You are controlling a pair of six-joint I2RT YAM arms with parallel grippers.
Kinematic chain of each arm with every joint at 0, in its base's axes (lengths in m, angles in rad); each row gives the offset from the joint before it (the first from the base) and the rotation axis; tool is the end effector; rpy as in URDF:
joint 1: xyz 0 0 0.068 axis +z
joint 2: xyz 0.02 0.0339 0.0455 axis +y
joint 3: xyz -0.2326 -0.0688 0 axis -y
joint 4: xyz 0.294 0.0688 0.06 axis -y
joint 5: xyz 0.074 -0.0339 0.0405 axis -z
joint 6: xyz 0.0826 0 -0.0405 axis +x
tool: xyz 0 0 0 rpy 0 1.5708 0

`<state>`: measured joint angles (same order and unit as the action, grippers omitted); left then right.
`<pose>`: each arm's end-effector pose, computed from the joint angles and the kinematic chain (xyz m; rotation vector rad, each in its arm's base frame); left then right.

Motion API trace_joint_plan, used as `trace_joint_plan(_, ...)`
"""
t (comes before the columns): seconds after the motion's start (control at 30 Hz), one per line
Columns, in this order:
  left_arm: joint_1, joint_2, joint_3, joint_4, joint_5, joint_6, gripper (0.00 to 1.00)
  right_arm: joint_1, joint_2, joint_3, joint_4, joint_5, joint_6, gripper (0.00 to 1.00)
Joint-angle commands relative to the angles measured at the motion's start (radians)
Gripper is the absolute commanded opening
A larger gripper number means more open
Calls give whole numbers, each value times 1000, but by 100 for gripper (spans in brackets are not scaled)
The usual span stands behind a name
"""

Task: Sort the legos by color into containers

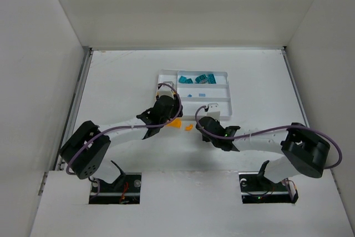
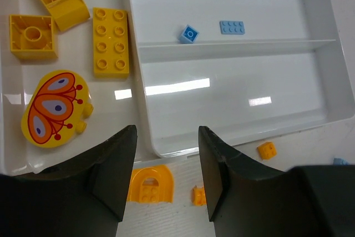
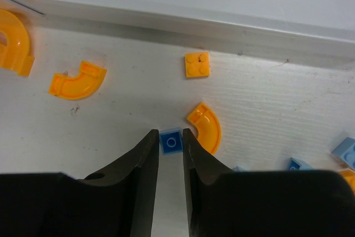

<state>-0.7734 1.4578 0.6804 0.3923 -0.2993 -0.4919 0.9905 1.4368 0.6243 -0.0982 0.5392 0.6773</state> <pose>0.2940 -0.2530 0.1237 0.0781 1.9759 -0.5444 0.2128 0.2473 0.0574 -0.1443 2.3164 0.1571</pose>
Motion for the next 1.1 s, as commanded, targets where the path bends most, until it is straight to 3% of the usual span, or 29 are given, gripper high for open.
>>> trace_joint_plan(0.0, 12, -51, -21, 22, -14, -7, 45, 18, 19, 51, -40, 34, 1, 28)
trace_joint_plan(0.2, 15, -80, -48, 14, -14, -8, 45, 23, 62, 60, -35, 31, 7, 32)
trace_joint_plan(0.3, 15, -108, -62, 7, -14, -11, 45, 23, 63, 63, -34, 34, 8, 27)
trace_joint_plan(0.53, -25, -191, -87, -24, -4, -25, 42, 14, -104, 58, -2, 58, -11, 22)
trace_joint_plan(0.67, -118, -198, -74, -32, -12, -27, 39, -90, -173, 103, 46, 25, -102, 23)
trace_joint_plan(0.87, -275, -142, -53, -10, -52, -30, 37, -293, -32, 227, 124, -67, -196, 24)
trace_joint_plan(1.07, -419, -70, -24, 14, -57, -39, 37, -405, 157, 368, 152, -105, -231, 24)
